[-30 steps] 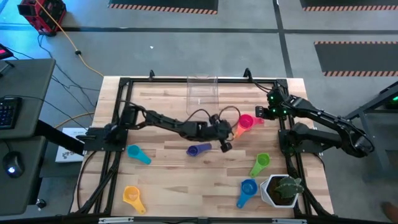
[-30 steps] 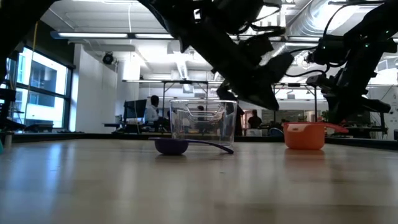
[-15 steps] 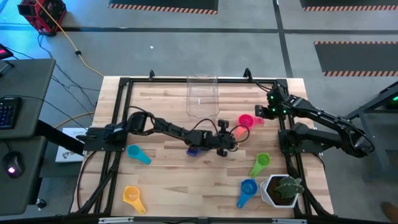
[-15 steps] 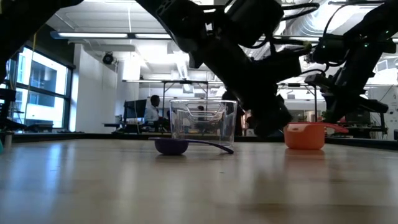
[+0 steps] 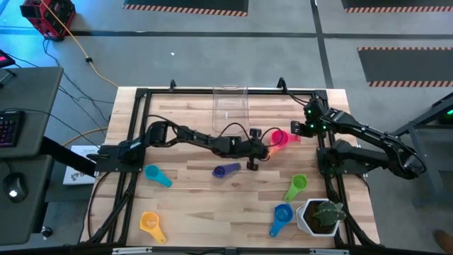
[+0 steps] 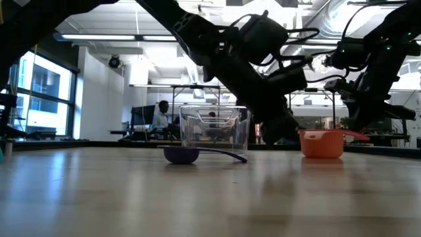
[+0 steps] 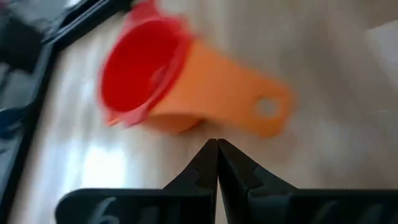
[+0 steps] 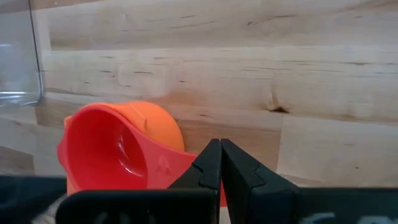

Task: Nest measuring cups in basket
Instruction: Stack the pink measuring cup on top of the orange measuring cup

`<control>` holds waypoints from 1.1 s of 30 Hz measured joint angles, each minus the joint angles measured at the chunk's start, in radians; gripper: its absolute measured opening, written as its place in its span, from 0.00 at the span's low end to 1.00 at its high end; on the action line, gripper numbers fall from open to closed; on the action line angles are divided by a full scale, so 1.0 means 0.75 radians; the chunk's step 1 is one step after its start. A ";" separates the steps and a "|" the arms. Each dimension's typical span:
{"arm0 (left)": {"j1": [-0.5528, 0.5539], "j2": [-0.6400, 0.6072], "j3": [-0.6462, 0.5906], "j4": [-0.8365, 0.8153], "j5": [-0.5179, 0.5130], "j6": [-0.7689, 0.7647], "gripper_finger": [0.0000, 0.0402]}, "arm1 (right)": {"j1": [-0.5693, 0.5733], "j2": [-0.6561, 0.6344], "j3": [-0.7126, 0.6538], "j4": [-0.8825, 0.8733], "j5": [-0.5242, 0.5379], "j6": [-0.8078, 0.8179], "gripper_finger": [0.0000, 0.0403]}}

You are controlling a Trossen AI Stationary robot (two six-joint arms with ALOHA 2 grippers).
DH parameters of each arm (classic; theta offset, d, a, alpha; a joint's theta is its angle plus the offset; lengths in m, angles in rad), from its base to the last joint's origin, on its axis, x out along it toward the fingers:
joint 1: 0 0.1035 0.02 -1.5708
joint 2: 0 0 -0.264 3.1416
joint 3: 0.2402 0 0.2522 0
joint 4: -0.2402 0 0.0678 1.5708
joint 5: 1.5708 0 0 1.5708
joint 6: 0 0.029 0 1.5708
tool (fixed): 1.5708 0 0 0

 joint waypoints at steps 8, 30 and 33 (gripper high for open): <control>-0.007 0.022 0.000 0.021 -0.077 -0.011 0.00 | 0.000 0.000 0.000 -0.022 -0.038 0.003 0.00; -0.021 0.023 -0.001 0.033 0.006 -0.083 0.00 | 0.113 0.000 0.000 -0.172 -0.163 0.096 0.00; -0.021 0.023 -0.001 0.037 0.014 -0.083 0.00 | 0.185 0.000 0.000 -0.152 -0.151 0.164 0.00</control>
